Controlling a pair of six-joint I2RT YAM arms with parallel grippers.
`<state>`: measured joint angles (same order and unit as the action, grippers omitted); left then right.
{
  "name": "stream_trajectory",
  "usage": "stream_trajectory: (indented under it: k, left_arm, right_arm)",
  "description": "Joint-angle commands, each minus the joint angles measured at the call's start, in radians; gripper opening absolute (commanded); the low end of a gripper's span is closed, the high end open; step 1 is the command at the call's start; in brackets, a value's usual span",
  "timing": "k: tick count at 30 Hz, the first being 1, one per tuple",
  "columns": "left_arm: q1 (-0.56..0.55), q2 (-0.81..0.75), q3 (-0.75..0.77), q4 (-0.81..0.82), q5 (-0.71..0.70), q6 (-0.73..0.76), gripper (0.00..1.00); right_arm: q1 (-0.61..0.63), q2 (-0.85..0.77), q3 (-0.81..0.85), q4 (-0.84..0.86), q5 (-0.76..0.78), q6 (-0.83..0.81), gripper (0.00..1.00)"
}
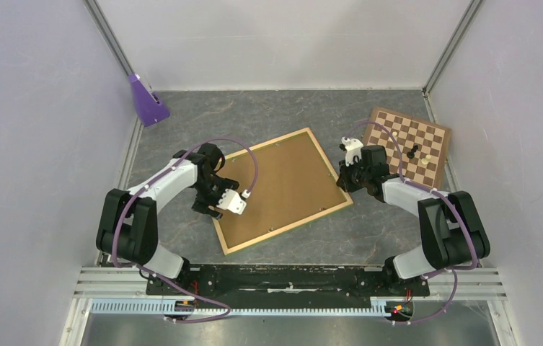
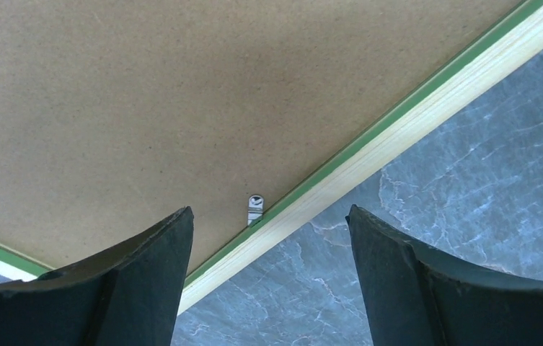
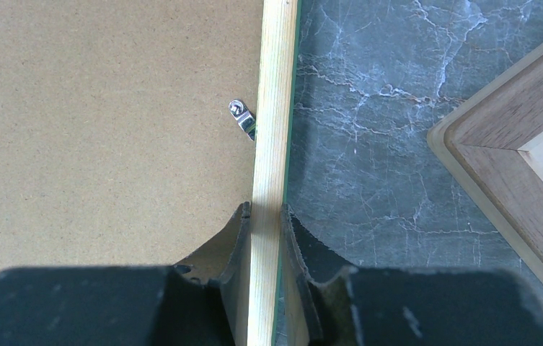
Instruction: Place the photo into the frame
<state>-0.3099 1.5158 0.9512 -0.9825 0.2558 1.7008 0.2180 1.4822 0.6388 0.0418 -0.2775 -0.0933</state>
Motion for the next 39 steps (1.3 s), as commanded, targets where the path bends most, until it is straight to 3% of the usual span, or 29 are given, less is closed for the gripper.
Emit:
stream_trajectory:
  k: [1,23,39]
  left_arm:
    - [0.017,0.0,-0.008,0.06,-0.006,0.022,0.83]
    - [0.058,0.006,-0.063,0.079,-0.027,0.027,0.71]
    - [0.048,0.039,-0.058,0.082,-0.041,0.039,0.69]
  right_arm:
    - [0.0,0.016,0.009,0.015,-0.032,-0.005,0.13]
    - [-0.005,0.014,0.006,0.013,-0.032,-0.005,0.13]
    - [-0.004,0.012,0.005,0.013,-0.029,-0.005,0.13]
